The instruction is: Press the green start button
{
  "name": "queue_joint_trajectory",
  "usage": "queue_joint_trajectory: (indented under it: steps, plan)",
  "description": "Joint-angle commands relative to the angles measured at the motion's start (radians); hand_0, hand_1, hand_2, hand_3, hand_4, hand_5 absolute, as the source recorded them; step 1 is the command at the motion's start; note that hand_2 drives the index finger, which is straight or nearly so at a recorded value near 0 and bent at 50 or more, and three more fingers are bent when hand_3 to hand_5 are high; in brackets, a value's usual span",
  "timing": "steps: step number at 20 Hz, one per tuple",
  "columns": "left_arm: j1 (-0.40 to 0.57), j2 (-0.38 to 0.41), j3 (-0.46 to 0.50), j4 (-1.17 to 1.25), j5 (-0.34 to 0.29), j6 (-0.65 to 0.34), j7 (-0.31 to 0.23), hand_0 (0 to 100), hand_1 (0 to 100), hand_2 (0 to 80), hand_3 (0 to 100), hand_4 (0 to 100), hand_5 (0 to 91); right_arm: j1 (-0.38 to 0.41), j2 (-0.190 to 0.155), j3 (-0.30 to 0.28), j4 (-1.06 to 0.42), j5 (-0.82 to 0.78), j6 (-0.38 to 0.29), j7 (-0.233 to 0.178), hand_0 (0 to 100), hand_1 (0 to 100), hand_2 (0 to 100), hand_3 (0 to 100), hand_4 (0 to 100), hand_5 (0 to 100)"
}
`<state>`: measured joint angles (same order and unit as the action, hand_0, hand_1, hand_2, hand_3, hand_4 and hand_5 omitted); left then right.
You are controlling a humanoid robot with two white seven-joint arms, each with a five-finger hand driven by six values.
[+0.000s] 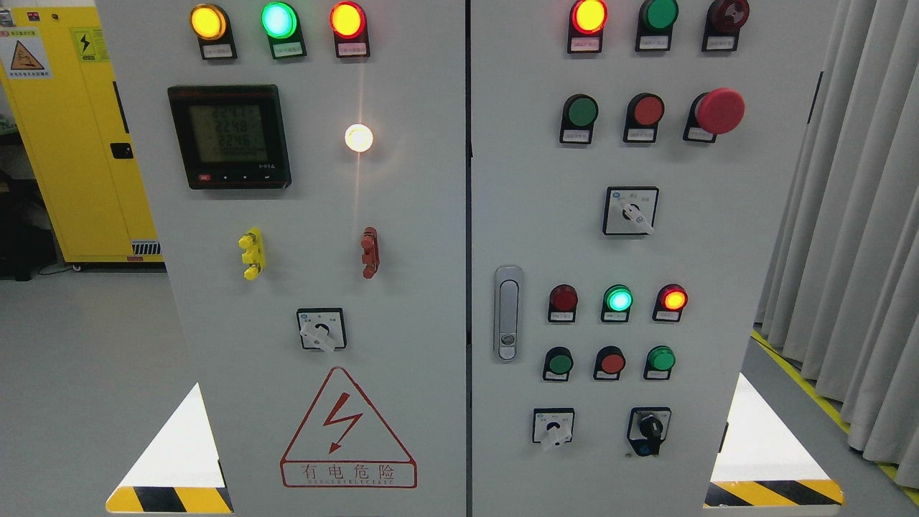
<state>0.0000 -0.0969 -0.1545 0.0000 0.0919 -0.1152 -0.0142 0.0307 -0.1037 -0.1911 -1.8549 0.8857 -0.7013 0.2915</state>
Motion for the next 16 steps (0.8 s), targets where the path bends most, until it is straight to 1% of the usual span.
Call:
queue_joint_trajectory:
  steps: [1, 5, 9, 11, 13, 16]
  plan:
    - [0.006, -0.006, 0.0, -0.029, 0.0, 0.0, 0.0, 12, 56, 0.0, 0, 0, 0.0, -0.109, -0.005, -0.03, -0.072, 0.133, 0.046, 0.0, 27, 62, 0, 71, 79, 72]
    - [0.006, -0.006, 0.0, -0.028, 0.0, 0.0, 0.0, 12, 56, 0.0, 0, 0, 0.0, -0.144, 0.001, -0.013, -0.063, 0.191, 0.088, 0.006, 27, 63, 0, 70, 79, 74]
    - [0.006, -0.006, 0.0, -0.029, 0.0, 0.0, 0.0, 12, 56, 0.0, 0, 0, 0.0, -0.215, 0.019, 0.033, -0.037, 0.22, 0.092, 0.008, 27, 63, 0, 69, 78, 74]
    - [0.006, -0.006, 0.0, -0.029, 0.0, 0.0, 0.0, 12, 56, 0.0, 0, 0, 0.0, -0.247, 0.027, 0.058, -0.018, 0.237, 0.106, 0.009, 27, 63, 0, 69, 78, 74]
    - [0.006, -0.006, 0.0, -0.029, -0.001, 0.0, 0.0, 12, 56, 0.0, 0, 0, 0.0, -0.274, 0.027, 0.071, 0.012, 0.24, 0.115, 0.009, 27, 64, 0, 69, 77, 74]
    - [0.006, -0.006, 0.0, -0.029, 0.0, 0.0, 0.0, 12, 56, 0.0, 0, 0, 0.0, -0.296, 0.027, 0.078, 0.04, 0.249, 0.117, 0.009, 27, 64, 0, 69, 77, 74]
